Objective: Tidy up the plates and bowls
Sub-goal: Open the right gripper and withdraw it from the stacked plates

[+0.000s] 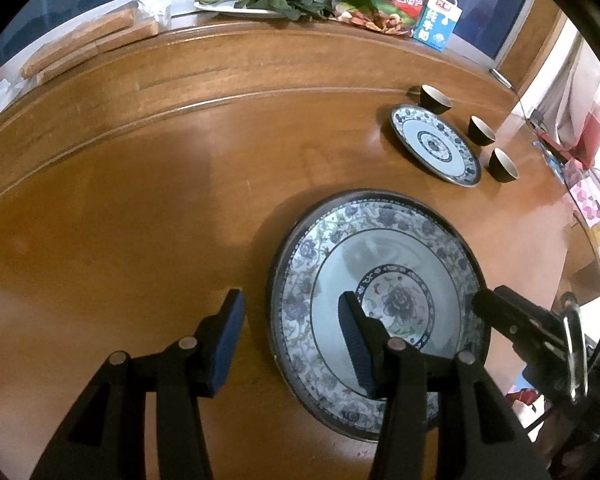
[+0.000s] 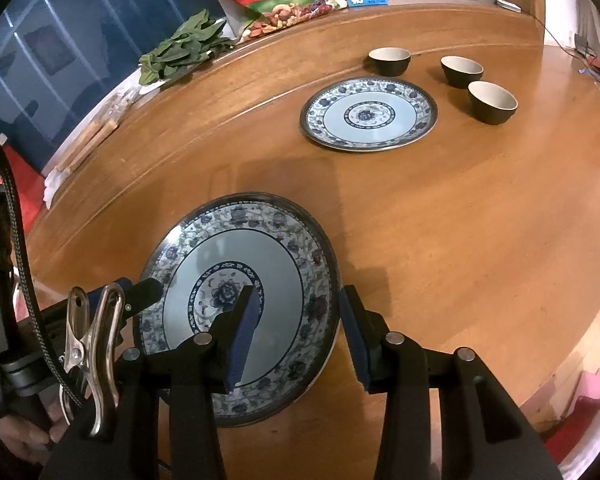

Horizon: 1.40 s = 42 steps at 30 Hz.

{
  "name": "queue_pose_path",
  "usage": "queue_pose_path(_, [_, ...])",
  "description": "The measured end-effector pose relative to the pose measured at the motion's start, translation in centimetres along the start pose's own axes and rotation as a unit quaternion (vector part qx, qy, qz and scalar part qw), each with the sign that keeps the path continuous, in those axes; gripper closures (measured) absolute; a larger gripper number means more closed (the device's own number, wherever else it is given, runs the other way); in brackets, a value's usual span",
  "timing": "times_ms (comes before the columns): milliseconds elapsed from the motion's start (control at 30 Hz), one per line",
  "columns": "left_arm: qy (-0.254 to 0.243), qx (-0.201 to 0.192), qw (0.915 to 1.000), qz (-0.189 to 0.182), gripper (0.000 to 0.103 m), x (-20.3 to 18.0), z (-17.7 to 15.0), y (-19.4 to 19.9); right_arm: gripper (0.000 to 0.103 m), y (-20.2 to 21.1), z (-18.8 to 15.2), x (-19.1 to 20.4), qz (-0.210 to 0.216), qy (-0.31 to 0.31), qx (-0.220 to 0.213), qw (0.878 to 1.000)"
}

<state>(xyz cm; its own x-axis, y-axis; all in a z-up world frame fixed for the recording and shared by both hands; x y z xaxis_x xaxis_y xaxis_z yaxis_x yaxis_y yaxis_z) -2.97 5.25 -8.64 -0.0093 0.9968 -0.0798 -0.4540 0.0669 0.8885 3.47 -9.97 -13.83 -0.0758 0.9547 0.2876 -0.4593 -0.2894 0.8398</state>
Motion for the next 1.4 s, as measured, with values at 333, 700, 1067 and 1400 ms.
queue_pose_path(333, [-0.021, -0.009, 0.9997, 0.009, 0.052, 0.3, 0.4, 0.9, 0.06, 0.2, -0.3, 0.5, 0.003, 0.002, -0.005, 1.0])
queue_pose_path(700, [-0.015, -0.008, 0.9998, 0.008, 0.052, -0.9, 1.8, 1.1, 0.06, 0.7, 1.1, 0.2, 0.017, 0.014, -0.004, 1.0])
queue_pose_path(1067, [-0.004, -0.007, 1.0, 0.006, 0.052, -3.3, 3.9, 0.5, 0.06, 0.8, 3.4, -1.8, 0.025, 0.027, 0.001, 0.999])
queue_pose_path(1400, [0.0, -0.001, 1.0, 0.001, 0.052, -6.1, 5.5, -0.6, 0.06, 0.4, 5.5, -4.1, 0.028, 0.033, 0.006, 0.999])
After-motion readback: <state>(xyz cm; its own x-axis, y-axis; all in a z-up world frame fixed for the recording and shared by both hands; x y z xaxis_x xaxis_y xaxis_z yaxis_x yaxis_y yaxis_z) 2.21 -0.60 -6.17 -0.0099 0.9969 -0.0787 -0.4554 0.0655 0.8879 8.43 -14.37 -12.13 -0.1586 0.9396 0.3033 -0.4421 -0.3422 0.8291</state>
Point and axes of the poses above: each gripper's, at about its wrist camera, not at the fingertips, and y roughly against the way its jaws point, x to its left, z to its top, the point moved 4 cm from there along -y, roughly the way its jaws point, and after that the axes turned 8 degrees about -y, right-handed, at the moved point
